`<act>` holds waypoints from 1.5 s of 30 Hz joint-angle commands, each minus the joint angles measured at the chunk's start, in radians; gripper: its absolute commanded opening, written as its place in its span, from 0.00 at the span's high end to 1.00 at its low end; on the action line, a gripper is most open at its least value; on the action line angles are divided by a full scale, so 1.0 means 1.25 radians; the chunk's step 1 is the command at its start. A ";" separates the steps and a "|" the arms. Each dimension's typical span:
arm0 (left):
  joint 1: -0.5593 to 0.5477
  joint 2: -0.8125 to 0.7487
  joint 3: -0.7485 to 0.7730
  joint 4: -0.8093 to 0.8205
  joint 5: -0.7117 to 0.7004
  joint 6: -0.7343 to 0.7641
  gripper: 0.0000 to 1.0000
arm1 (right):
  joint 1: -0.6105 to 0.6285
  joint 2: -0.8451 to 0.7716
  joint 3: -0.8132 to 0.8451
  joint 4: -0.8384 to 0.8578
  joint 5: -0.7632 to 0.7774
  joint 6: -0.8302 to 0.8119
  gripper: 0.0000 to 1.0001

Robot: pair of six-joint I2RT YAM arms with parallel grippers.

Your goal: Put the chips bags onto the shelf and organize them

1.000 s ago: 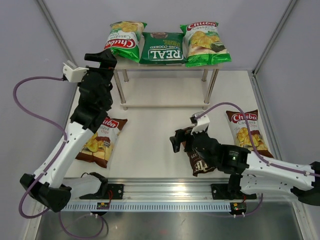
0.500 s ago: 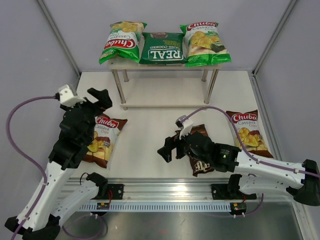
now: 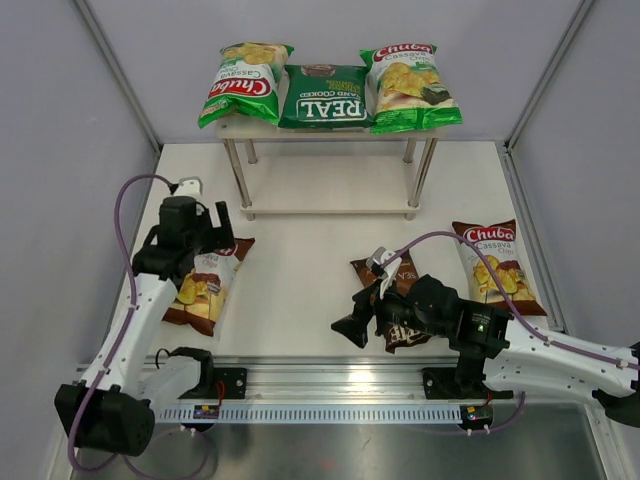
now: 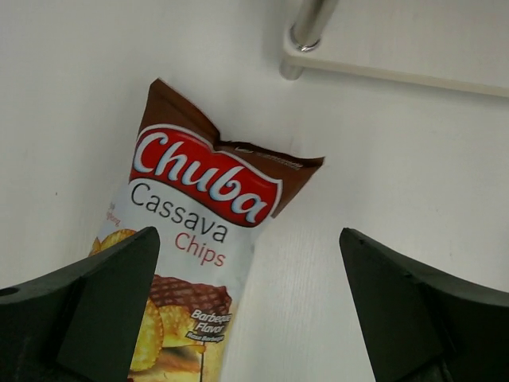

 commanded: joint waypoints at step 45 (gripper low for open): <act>0.511 0.336 0.011 0.252 0.675 0.005 1.00 | 0.111 -0.038 -0.050 0.050 -0.177 -0.152 0.01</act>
